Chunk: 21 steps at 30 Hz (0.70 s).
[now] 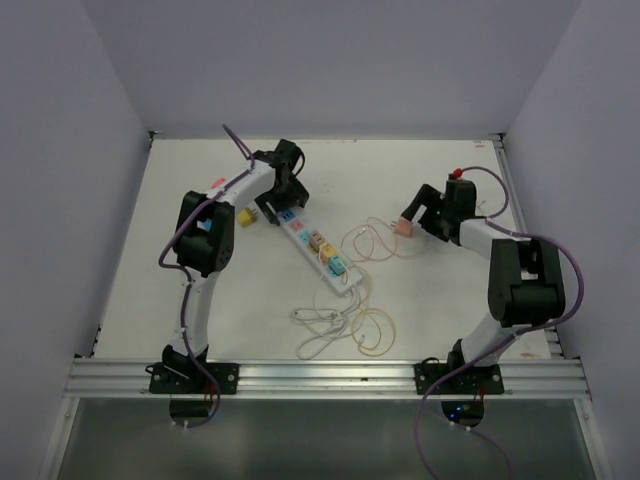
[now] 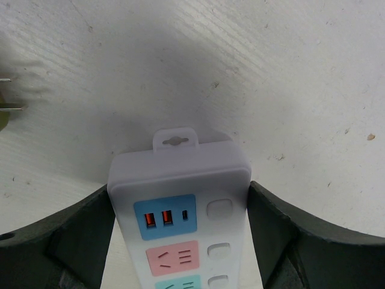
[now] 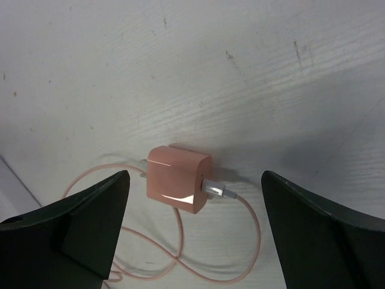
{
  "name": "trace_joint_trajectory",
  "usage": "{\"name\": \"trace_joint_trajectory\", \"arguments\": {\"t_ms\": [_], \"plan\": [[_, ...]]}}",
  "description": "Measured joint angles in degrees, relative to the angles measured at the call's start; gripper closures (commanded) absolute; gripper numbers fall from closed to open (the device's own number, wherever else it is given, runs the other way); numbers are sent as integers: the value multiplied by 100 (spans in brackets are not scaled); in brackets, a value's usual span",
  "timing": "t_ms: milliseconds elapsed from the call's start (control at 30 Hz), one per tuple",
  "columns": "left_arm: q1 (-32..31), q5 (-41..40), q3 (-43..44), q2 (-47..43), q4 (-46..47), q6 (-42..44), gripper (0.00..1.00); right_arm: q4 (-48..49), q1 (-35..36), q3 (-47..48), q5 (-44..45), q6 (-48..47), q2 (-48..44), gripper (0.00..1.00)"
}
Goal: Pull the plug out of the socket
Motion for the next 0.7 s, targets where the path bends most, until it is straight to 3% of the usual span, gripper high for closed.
{"name": "trace_joint_trajectory", "arguments": {"t_ms": [300,700], "plan": [[0,-7,-35,-20,33,2,100,-1403,328,1176,501,-872,-649,1],[0,-7,-39,-24,37,4,100,-2629,2793,2778,573,-2358,-396,9]]}}
